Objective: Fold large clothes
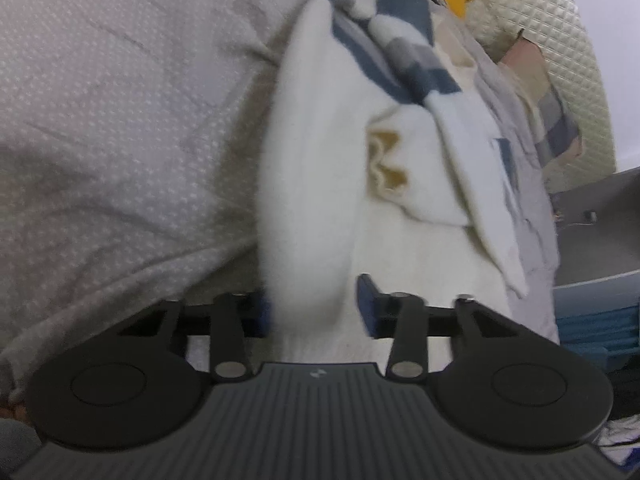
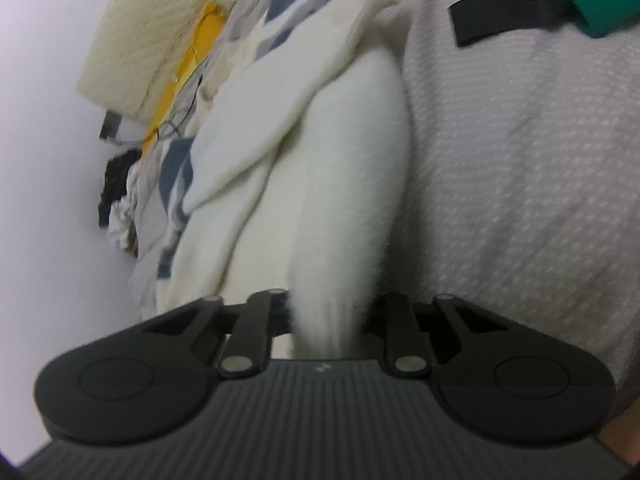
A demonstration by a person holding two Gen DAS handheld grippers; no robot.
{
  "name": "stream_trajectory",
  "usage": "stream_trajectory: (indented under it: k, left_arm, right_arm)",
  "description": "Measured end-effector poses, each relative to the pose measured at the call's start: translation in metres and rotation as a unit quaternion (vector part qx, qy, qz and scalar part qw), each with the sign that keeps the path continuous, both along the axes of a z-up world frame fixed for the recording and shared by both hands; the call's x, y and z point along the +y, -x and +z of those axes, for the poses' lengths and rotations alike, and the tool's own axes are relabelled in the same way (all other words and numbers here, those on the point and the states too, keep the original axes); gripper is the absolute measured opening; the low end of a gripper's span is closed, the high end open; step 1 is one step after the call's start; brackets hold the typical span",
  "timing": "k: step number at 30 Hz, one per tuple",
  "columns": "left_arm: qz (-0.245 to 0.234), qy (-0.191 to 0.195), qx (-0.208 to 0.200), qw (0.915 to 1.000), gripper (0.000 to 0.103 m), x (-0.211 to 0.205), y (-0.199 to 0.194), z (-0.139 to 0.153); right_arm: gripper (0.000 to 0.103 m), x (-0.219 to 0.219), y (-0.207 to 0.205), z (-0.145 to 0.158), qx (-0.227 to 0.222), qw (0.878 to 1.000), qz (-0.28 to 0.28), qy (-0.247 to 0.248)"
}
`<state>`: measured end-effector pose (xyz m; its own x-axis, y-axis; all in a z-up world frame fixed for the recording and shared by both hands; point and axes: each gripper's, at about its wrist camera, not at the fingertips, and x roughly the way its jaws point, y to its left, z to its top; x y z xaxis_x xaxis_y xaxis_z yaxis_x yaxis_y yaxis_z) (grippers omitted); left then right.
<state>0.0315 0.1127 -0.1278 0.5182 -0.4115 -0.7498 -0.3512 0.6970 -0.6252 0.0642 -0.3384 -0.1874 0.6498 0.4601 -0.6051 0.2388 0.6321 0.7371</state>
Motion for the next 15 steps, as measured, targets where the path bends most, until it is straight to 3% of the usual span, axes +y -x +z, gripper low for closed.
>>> stream_trajectory:
  k: [1,4,11,15]
  left_arm:
    - [0.007,0.003,0.000,1.0000,0.023,0.002,0.001,0.001]
    - [0.036,0.038,-0.018,0.9984,0.016,0.015,0.010,0.008]
    - [0.046,0.109,-0.087,0.9891,0.014,0.036,0.032,0.056]
    - [0.035,0.125,-0.122,0.9841,0.013,0.042,0.046,0.090]
  right_arm:
    - [0.018,-0.004,0.002,0.003,-0.008,1.000,-0.005,-0.003]
    - [0.016,-0.014,0.010,0.017,-0.041,0.999,-0.006,-0.022]
    - [0.015,-0.039,0.035,0.050,-0.100,0.992,-0.003,-0.082]
    - [0.015,-0.046,0.056,0.073,-0.125,0.988,0.008,-0.095]
